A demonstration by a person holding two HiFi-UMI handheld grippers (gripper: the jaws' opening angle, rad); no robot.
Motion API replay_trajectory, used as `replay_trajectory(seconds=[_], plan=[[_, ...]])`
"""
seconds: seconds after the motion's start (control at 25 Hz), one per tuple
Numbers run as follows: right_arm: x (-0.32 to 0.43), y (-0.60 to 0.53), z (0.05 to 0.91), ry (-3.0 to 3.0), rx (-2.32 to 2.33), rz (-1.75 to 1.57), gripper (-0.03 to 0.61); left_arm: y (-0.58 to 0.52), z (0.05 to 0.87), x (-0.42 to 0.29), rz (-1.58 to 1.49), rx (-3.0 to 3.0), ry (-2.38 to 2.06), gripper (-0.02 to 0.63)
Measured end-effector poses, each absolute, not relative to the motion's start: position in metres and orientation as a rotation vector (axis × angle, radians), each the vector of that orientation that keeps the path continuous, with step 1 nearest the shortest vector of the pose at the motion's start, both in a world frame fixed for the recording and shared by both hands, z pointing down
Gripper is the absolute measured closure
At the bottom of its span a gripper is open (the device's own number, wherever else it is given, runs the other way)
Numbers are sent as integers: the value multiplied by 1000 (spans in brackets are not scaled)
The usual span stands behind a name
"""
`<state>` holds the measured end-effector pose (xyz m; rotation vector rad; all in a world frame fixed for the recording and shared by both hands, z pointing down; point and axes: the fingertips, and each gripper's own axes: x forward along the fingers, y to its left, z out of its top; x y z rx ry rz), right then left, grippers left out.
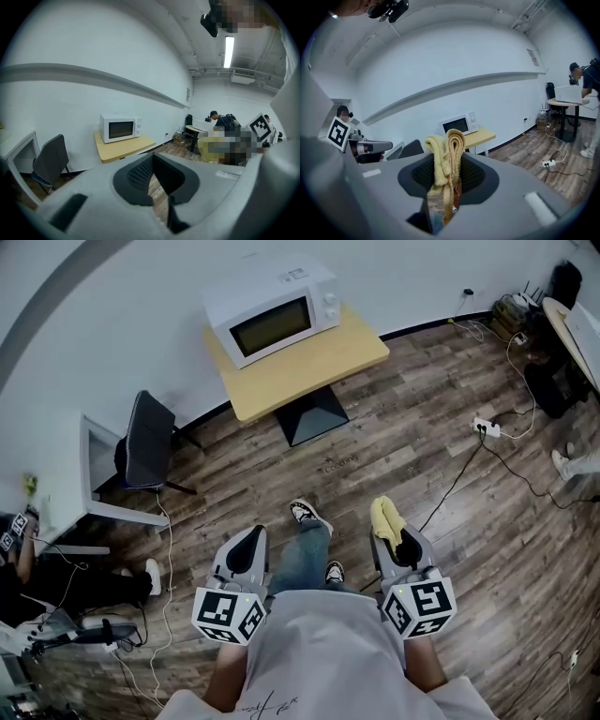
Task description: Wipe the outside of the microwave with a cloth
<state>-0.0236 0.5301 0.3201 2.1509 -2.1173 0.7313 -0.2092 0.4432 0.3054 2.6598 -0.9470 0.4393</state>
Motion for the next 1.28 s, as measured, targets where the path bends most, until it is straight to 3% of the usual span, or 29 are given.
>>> replay_trajectory(seconds=[0.44,1.28], plan=[[11,426,312,-2105,2133,687,451,330,306,-154,350,2666,-870,623],[46,135,279,-2149,2110,640,453,77,286,-135,243,2611,-916,623]])
